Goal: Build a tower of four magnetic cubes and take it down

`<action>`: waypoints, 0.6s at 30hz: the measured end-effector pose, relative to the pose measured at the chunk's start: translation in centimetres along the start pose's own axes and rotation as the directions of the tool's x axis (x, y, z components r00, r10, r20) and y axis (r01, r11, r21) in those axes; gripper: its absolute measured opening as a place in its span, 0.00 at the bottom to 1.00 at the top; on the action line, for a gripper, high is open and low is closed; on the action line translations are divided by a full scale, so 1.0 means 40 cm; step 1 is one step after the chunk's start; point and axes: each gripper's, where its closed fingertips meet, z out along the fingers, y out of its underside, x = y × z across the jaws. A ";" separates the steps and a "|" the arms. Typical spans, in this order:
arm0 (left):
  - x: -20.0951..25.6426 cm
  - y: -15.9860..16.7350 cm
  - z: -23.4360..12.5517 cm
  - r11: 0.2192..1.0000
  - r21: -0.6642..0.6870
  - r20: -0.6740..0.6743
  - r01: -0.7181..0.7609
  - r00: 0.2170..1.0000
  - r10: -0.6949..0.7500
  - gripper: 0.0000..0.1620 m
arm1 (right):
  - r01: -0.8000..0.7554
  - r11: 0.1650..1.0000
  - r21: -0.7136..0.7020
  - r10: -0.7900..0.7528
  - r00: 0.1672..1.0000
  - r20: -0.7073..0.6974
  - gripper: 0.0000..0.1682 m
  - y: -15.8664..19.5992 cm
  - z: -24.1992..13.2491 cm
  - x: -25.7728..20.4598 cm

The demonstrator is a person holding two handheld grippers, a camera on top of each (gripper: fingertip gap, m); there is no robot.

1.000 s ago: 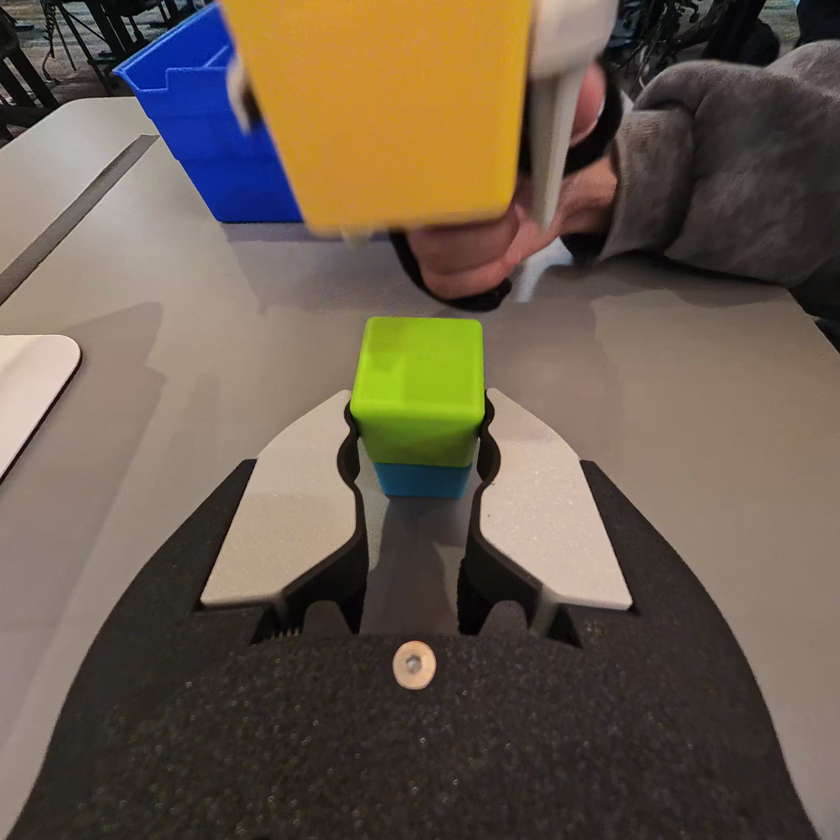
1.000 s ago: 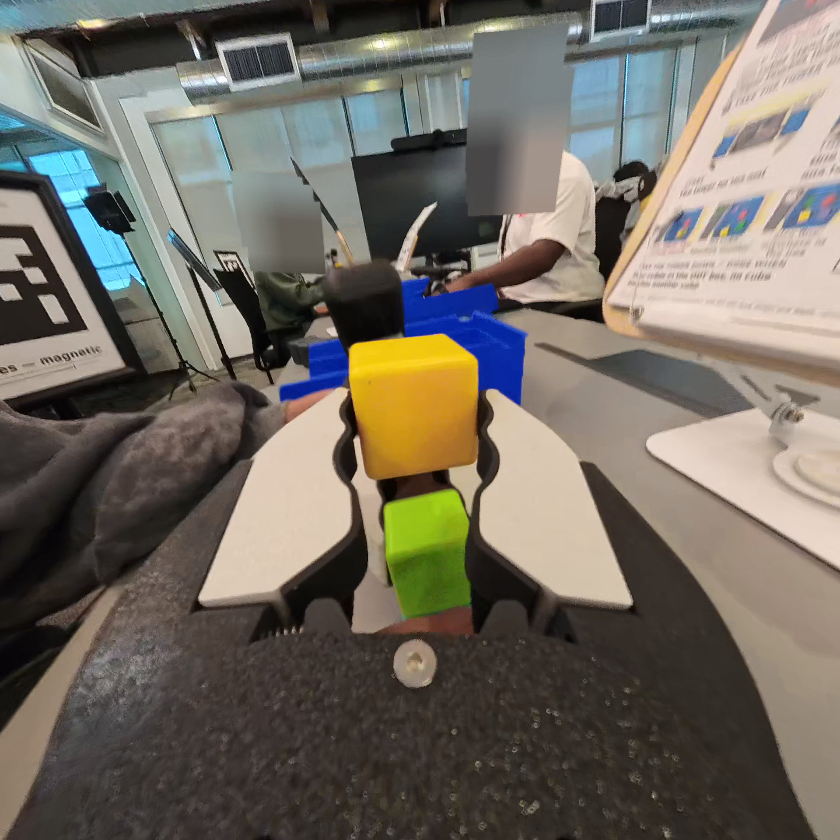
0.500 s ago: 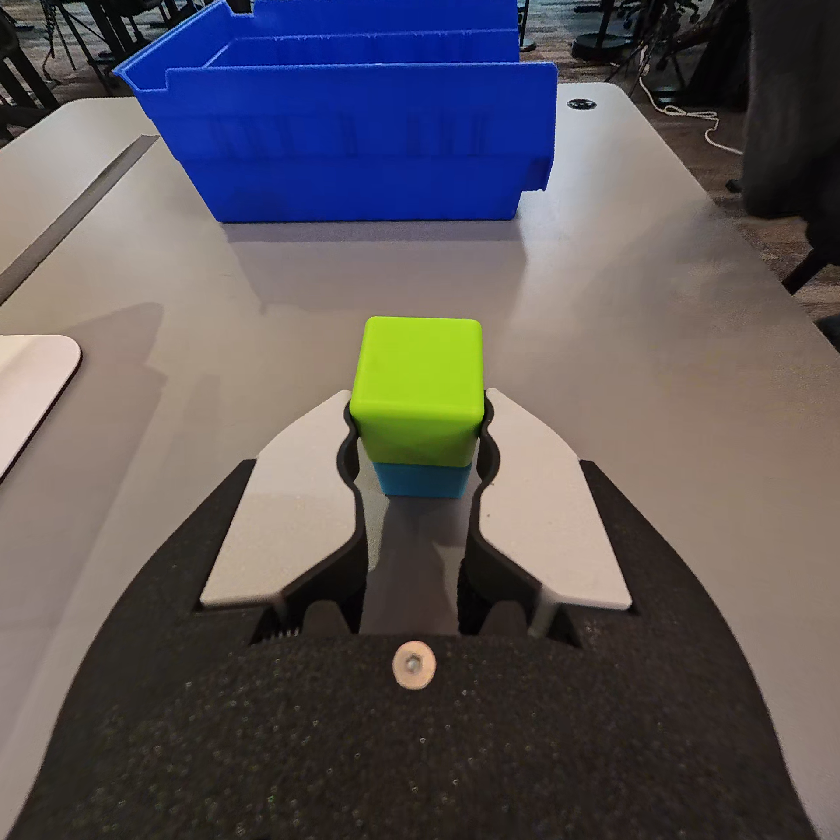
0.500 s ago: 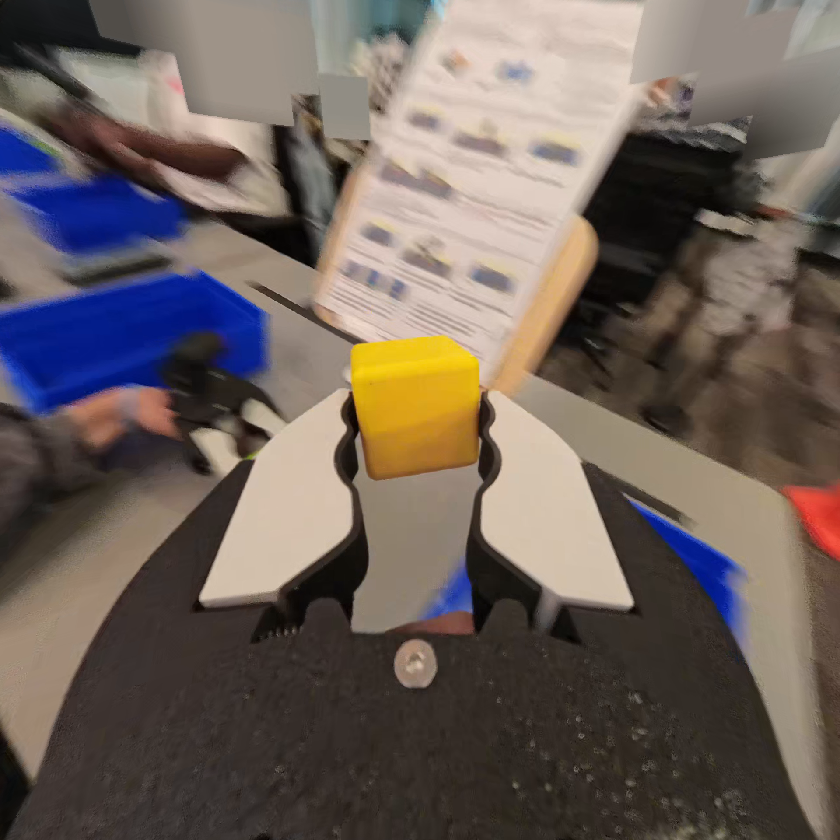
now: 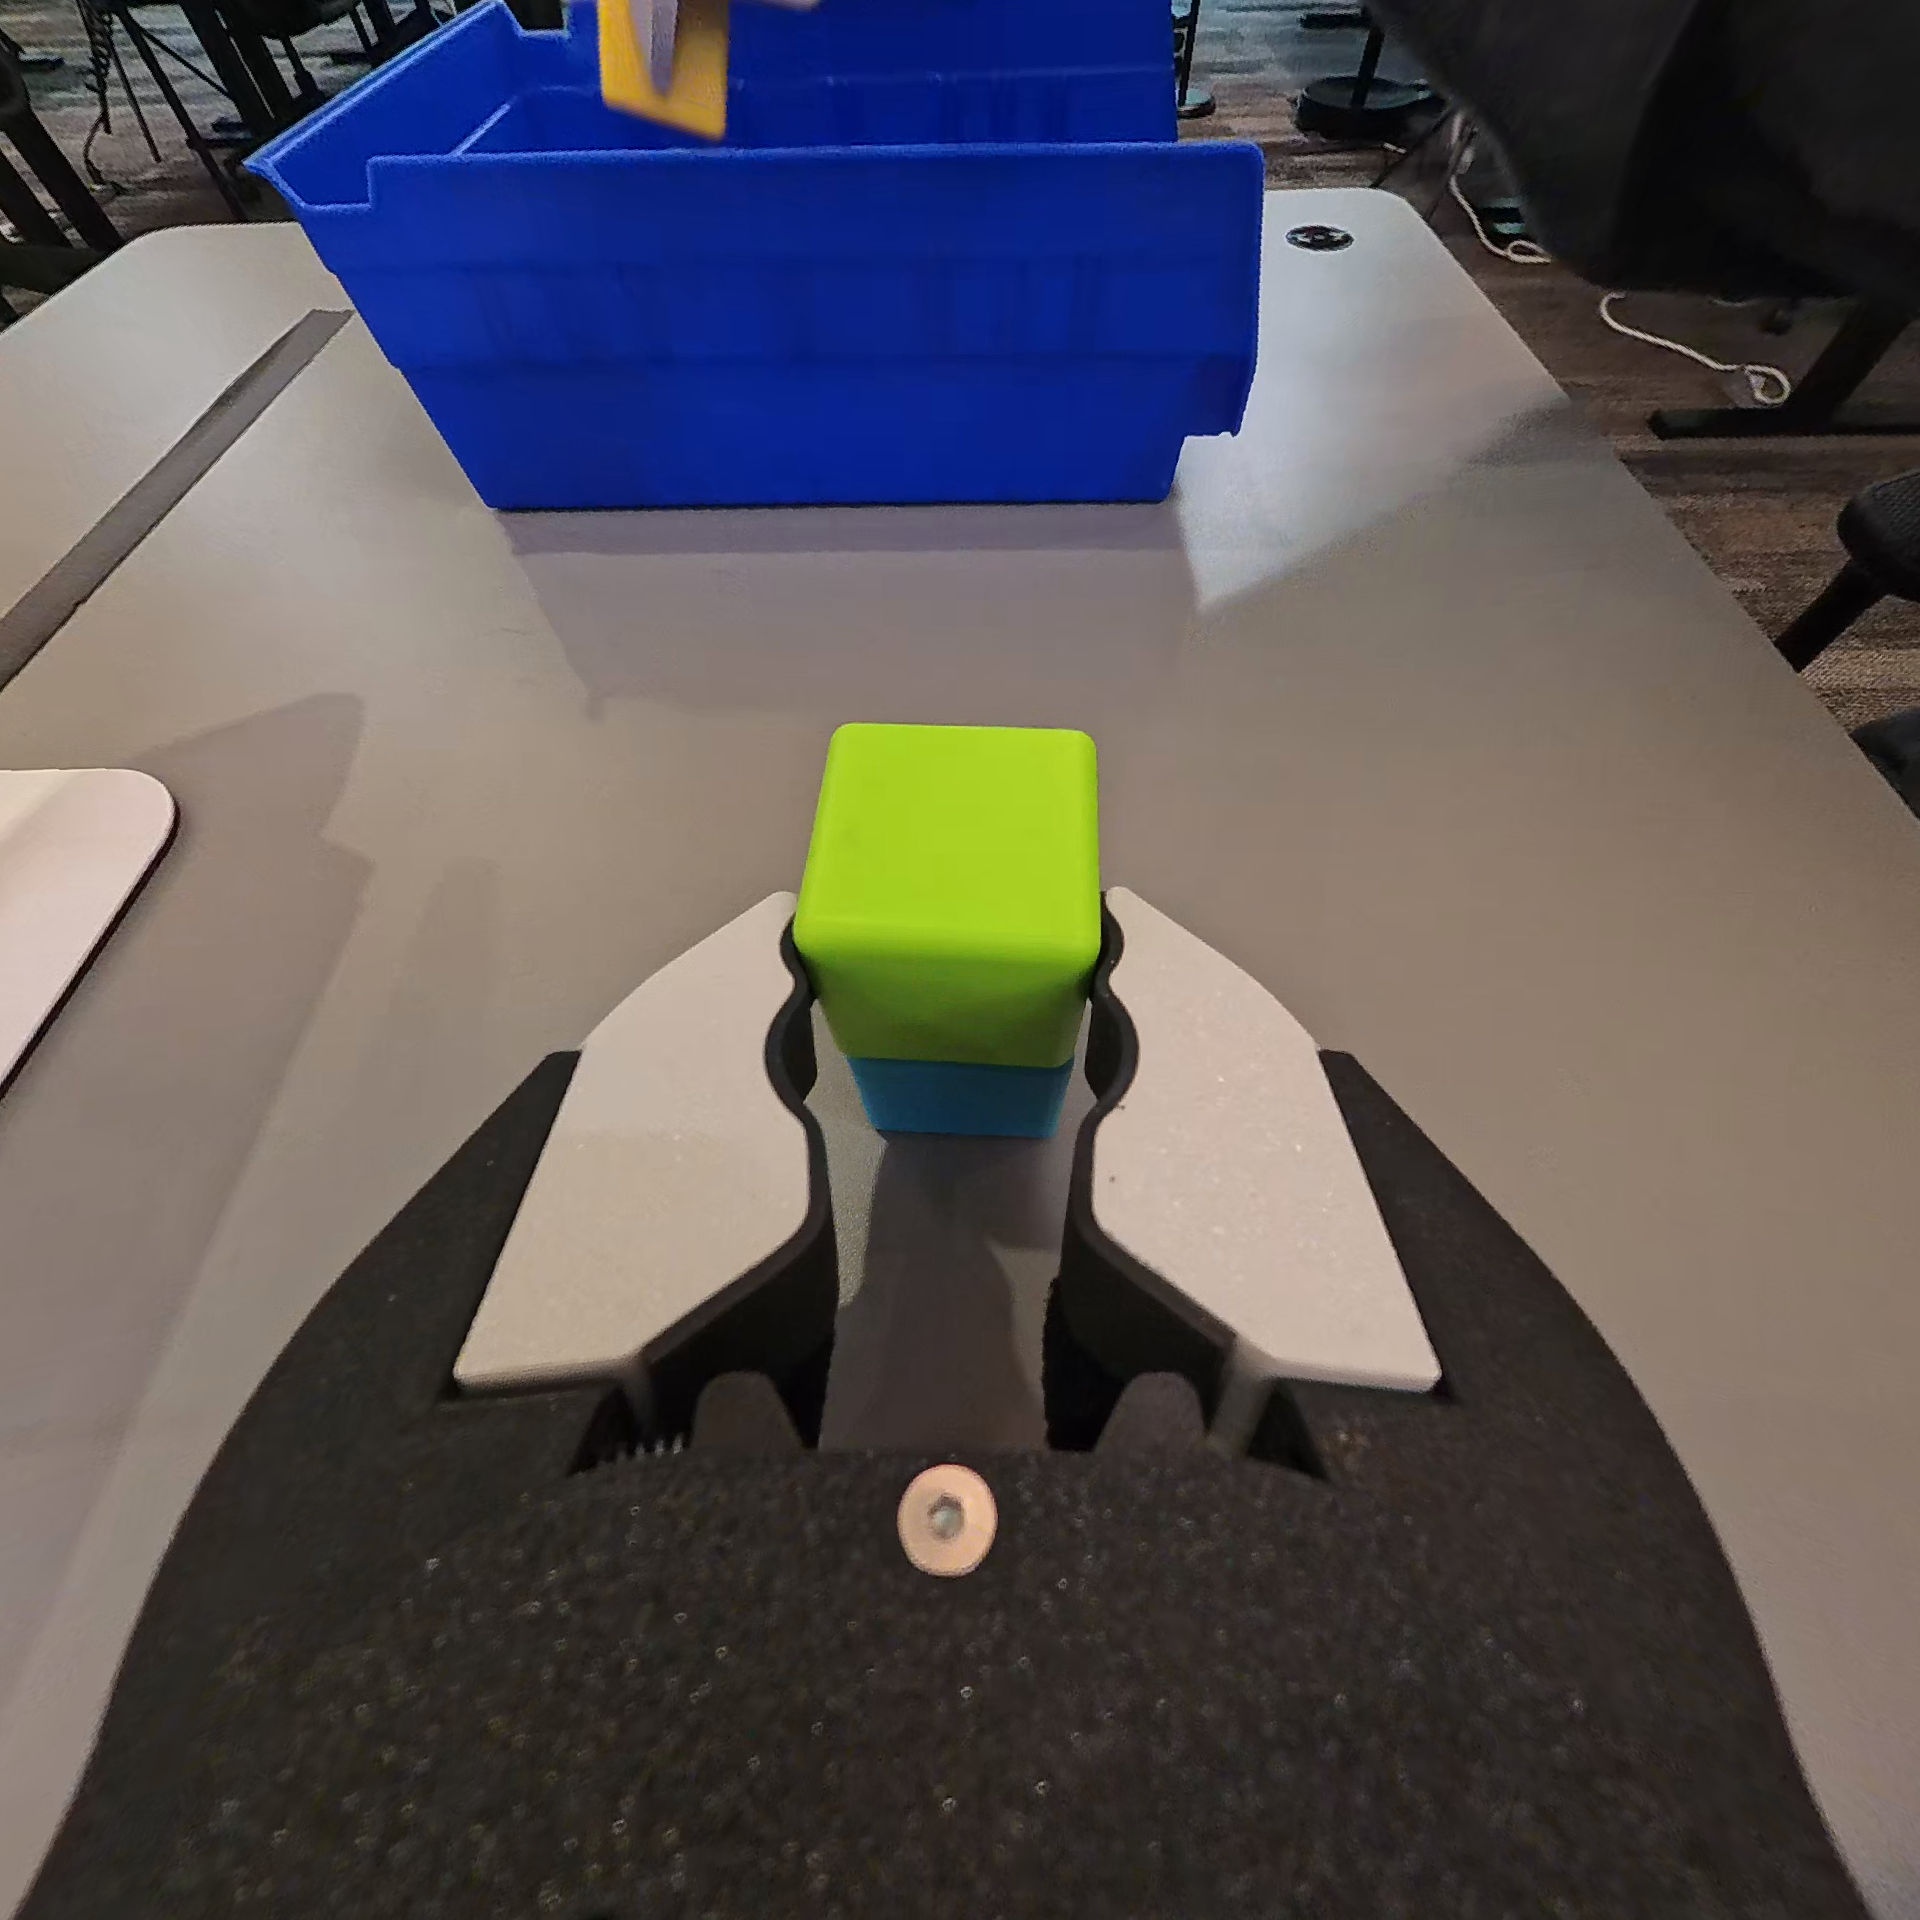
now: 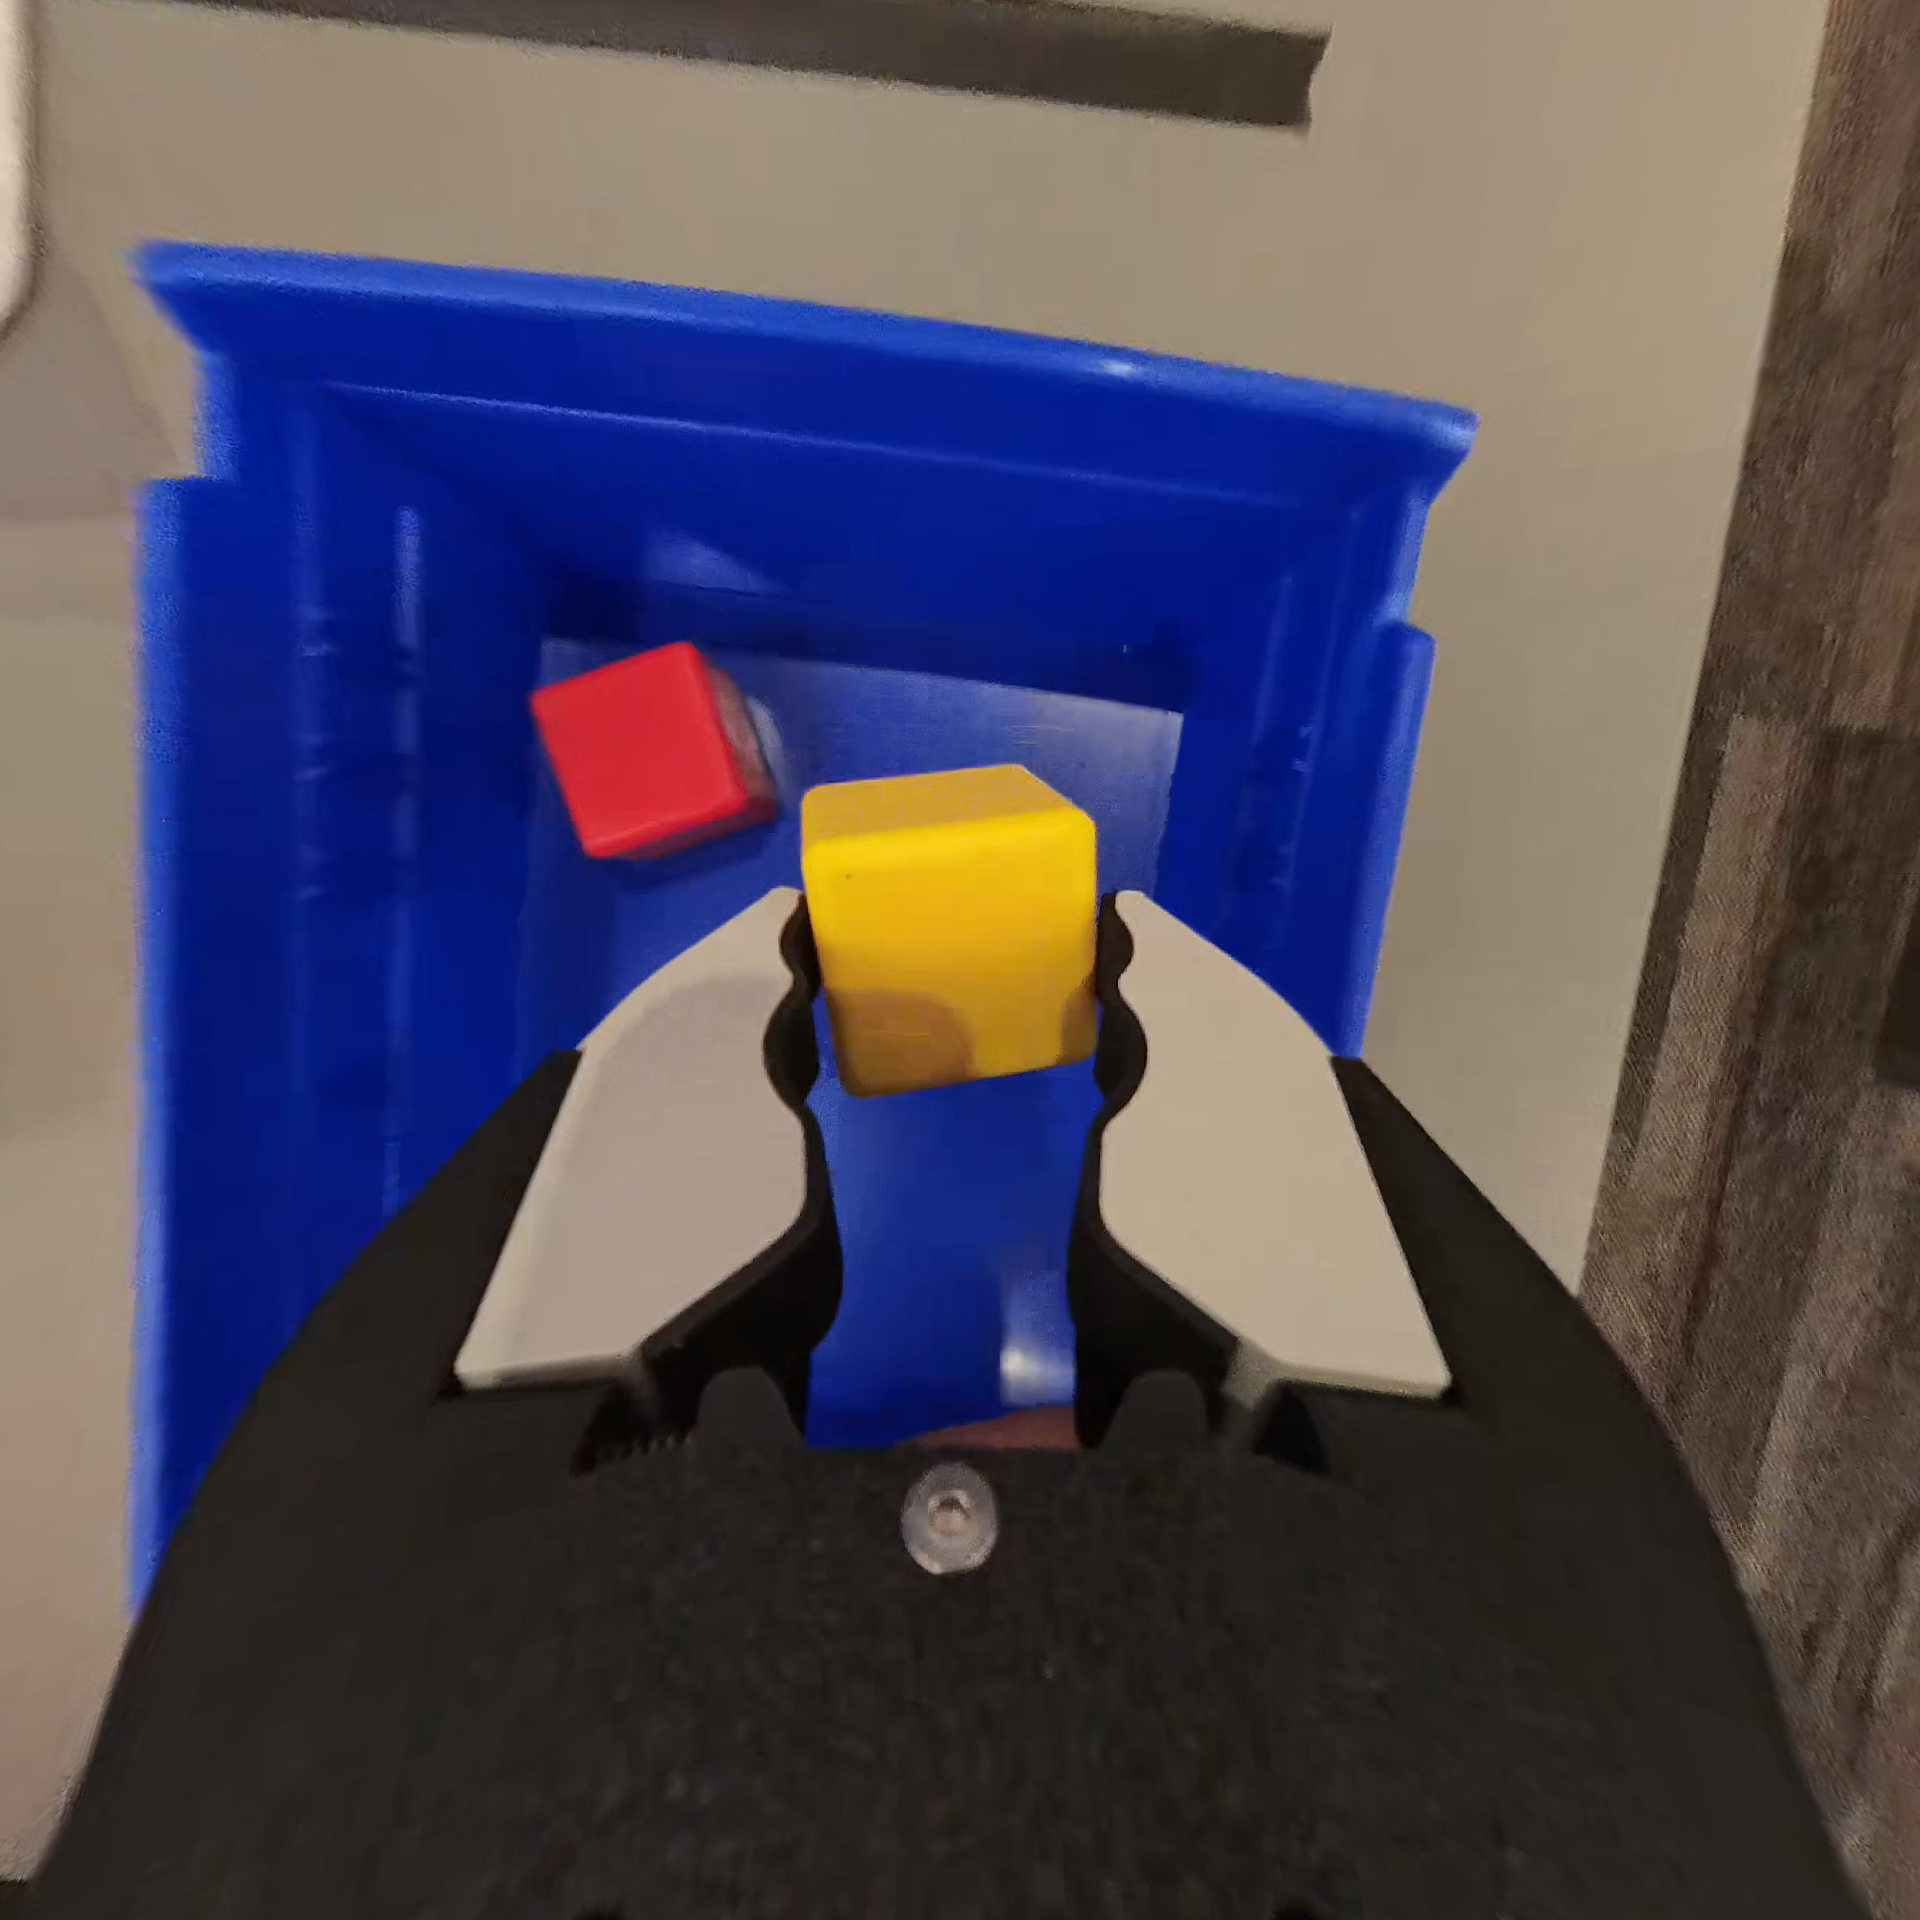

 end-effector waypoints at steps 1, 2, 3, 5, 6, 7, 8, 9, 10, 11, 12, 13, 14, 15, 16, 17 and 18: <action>0.000 0.000 0.000 1.000 0.000 0.000 0.000 1.000 0.000 0.30 | 0.010 0.999 -0.034 -0.010 1.000 -0.023 0.30 0.002 0.027 0.006; 0.000 0.000 0.000 1.000 0.000 -0.001 0.001 1.000 -0.001 0.30 | 0.023 0.998 -0.060 -0.026 0.999 -0.048 0.31 0.001 0.050 0.013; 0.000 0.000 0.000 1.000 0.000 -0.001 0.001 1.000 -0.001 0.30 | 0.031 0.996 -0.086 -0.037 0.997 -0.064 0.31 0.001 0.071 0.017; 0.000 0.000 0.000 1.000 0.000 -0.001 0.001 1.000 -0.001 0.30 | 0.036 0.991 -0.128 -0.046 0.996 -0.076 0.31 0.000 0.108 0.021; 0.000 0.000 0.000 1.000 0.000 -0.001 0.001 1.000 -0.001 0.30 | 0.034 0.989 -0.146 -0.046 0.996 -0.079 0.31 0.001 0.125 0.022; 0.000 0.000 0.000 1.000 0.000 -0.001 0.001 1.000 -0.001 0.30 | 0.034 0.985 -0.167 -0.047 0.996 -0.078 0.31 0.004 0.138 0.022; 0.000 0.000 0.000 1.000 0.000 -0.001 0.002 1.000 -0.002 0.30 | 0.036 0.983 -0.180 -0.051 0.996 -0.078 0.31 0.005 0.150 0.020; 0.000 0.000 0.000 1.000 0.000 -0.002 0.002 1.000 -0.002 0.30 | 0.034 0.982 -0.187 -0.050 0.995 -0.083 0.31 0.004 0.158 0.021; 0.000 0.000 0.000 1.000 0.000 -0.002 0.002 1.000 -0.002 0.30 | 0.032 0.981 -0.191 -0.051 0.994 -0.096 0.31 0.003 0.163 0.026; 0.000 0.000 0.000 1.000 0.000 -0.002 0.002 1.000 -0.002 0.30 | 0.035 0.981 -0.193 -0.057 0.993 -0.108 0.31 0.002 0.168 0.029; 0.000 0.000 0.000 1.000 0.000 -0.002 0.002 1.000 -0.002 0.30 | 0.038 0.980 -0.197 -0.061 0.992 -0.112 0.31 0.002 0.172 0.030; 0.000 0.000 0.001 1.000 0.000 -0.002 0.002 1.000 -0.002 0.30 | 0.041 0.978 -0.205 -0.065 0.992 -0.111 0.31 0.005 0.177 0.030; 0.000 0.000 0.001 1.000 0.000 -0.002 0.002 1.000 -0.002 0.30 | 0.042 0.976 -0.213 -0.067 0.991 -0.112 0.31 0.009 0.182 0.029; 0.000 0.000 0.001 1.000 0.000 -0.002 0.002 1.000 -0.002 0.30 | 0.042 0.975 -0.220 -0.068 0.991 -0.113 0.31 0.012 0.187 0.029; 0.000 0.000 0.001 1.000 0.000 -0.002 0.002 1.000 -0.002 0.30 | 0.040 0.974 -0.225 -0.067 0.992 -0.110 0.31 0.016 0.193 0.029; 0.000 0.000 0.001 1.000 0.000 -0.001 0.001 1.000 -0.001 0.30 | 0.034 0.973 -0.229 -0.060 0.993 -0.105 0.31 0.021 0.198 0.027; 0.000 0.000 0.001 1.000 0.000 -0.001 0.002 1.000 -0.002 0.30 | 0.025 0.973 -0.229 -0.050 0.993 -0.105 0.31 0.023 0.203 0.028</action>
